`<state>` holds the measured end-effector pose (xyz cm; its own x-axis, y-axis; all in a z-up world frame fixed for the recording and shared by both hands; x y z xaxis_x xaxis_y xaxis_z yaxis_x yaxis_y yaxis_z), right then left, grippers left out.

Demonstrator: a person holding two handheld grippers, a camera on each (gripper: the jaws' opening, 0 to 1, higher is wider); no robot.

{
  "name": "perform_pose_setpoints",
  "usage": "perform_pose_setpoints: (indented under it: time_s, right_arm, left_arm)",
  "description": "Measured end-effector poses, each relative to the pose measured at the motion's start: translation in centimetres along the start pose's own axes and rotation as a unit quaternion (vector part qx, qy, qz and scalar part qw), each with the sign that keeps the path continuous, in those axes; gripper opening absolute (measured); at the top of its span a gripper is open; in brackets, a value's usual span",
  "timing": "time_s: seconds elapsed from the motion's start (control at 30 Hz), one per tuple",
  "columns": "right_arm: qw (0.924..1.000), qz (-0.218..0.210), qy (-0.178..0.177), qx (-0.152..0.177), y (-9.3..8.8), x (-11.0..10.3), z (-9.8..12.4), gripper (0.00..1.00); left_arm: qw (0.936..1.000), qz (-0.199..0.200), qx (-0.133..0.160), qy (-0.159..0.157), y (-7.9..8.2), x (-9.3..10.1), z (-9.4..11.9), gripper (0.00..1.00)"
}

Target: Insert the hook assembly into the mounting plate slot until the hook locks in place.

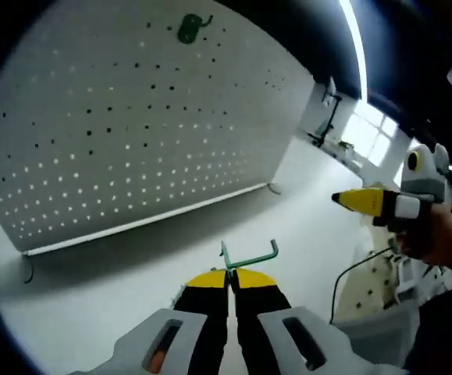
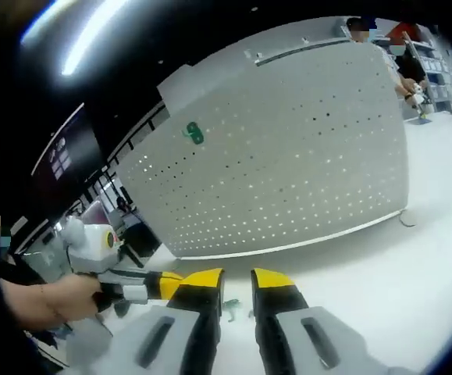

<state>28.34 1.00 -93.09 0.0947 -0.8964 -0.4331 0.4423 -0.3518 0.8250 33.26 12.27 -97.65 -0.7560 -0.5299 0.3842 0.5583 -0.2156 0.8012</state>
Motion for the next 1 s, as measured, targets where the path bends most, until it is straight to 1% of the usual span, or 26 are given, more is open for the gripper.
perform_pose_setpoints:
  time_s: [0.07, 0.13, 0.2, 0.27, 0.3, 0.47, 0.5, 0.53, 0.57, 0.6, 0.63, 0.67, 0.73, 0.77, 0.8, 0.9, 0.93, 0.97, 1.0]
  right_arm:
    - [0.9997, -0.006, 0.026, 0.0, 0.2, -1.6, -0.2, 0.11]
    - [0.9989, -0.016, 0.043, -0.012, 0.0, -2.8, -0.4, 0.11]
    - [0.9977, -0.034, 0.057, -0.015, -0.2, -3.6, -0.5, 0.11]
    - [0.9971, -0.041, 0.061, -0.019, -0.4, -4.0, -0.6, 0.11]
    - [0.9966, -0.045, 0.065, -0.023, -0.7, -4.4, -0.7, 0.11]
    - [0.9936, -0.058, 0.09, -0.035, -0.9, -6.1, -0.9, 0.11]
    - [0.9914, -0.07, 0.105, -0.036, -0.9, -6.7, -0.9, 0.11]
    - [0.9885, -0.083, 0.118, -0.046, -1.1, -7.2, -1.0, 0.11]
    - [0.9852, -0.09, 0.13, -0.066, -1.7, -7.7, -1.0, 0.11]
    - [0.984, -0.098, 0.134, -0.066, -1.6, -7.9, -1.0, 0.11]
    - [0.9825, -0.103, 0.142, -0.062, -1.5, -8.4, -1.0, 0.11]
    - [0.9813, -0.104, 0.148, -0.066, -1.6, -8.8, -1.0, 0.11]
    - [0.9811, -0.099, 0.151, -0.068, -1.8, -9.5, -1.0, 0.11]
    - [0.9803, -0.102, 0.155, -0.068, -1.8, -9.8, -0.9, 0.11]
    - [0.9782, -0.108, 0.164, -0.067, -1.8, -10.4, -0.9, 0.11]
    - [0.975, -0.12, 0.174, -0.068, -1.8, -11.3, -0.8, 0.11]
    - [0.9725, -0.129, 0.18, -0.073, -1.9, -11.6, -0.8, 0.11]
    - [0.9683, -0.146, 0.187, -0.076, -1.7, -12.0, -0.7, 0.11]
    - [0.9689, -0.144, 0.189, -0.068, -1.3, -12.0, -0.7, 0.1]
  left_arm:
    - [0.9998, -0.01, 0.014, 0.002, 0.7, 0.5, 0.8, 0.01]
    - [0.9995, -0.013, 0.028, 0.001, 1.2, 1.0, 1.4, 0.01]
    - [0.9991, -0.017, 0.038, 0.0, 1.6, 1.4, 2.2, 0.01]
    - [0.9988, -0.012, 0.047, -0.001, 1.8, 1.5, 2.8, 0.01]
    - [0.9988, -0.012, 0.047, -0.001, 1.7, 1.6, 3.0, 0.01]
    - [0.9977, -0.034, 0.058, 0.005, 2.1, 2.5, 4.7, 0.01]
    - [0.9975, -0.042, 0.057, 0.006, 2.1, 2.7, 4.9, 0.01]
    - [0.9967, -0.06, 0.053, 0.012, 1.9, 2.9, 5.4, 0.01]
    - [0.9964, -0.066, 0.051, 0.014, 1.8, 3.1, 5.7, 0.01]
    - [0.9956, -0.073, 0.048, 0.033, 1.6, 2.7, 6.1, 0.01]
    - [0.9955, -0.075, 0.052, 0.026, 1.6, 3.0, 6.4, 0.01]
    - [0.9951, -0.075, 0.058, 0.028, 1.7, 3.0, 6.7, 0.01]
    - [0.9939, -0.085, 0.061, 0.035, 1.7, 3.2, 7.1, 0.01]
    - [0.9923, -0.101, 0.058, 0.043, 1.7, 3.4, 7.4, 0.01]
    - [0.9915, -0.105, 0.06, 0.047, 1.8, 3.5, 7.5, 0.01]
    - [0.9889, -0.118, 0.075, 0.051, 2.4, 4.2, 8.0, 0.01]
    - [0.9882, -0.12, 0.08, 0.052, 2.6, 4.5, 8.1, 0.01]
    - [0.9875, -0.124, 0.083, 0.053, 2.8, 4.6, 8.2, 0.01]
    - [0.9838, -0.145, 0.088, 0.058, 3.2, 4.9, 8.4, 0.01]
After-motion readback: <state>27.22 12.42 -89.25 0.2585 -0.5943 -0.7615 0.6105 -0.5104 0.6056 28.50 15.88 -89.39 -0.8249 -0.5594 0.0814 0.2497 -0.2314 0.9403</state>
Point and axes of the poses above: the point that each gripper's makers call its tool centre point, and the gripper's own axes: z roughly backward along the fingers, x roughly to its right, y roughly out of its top, the point moved 2 cm from there along z, roughly backward along the fingers, and after that the axes turned 6 degrees about -y, right-handed, at the moved point
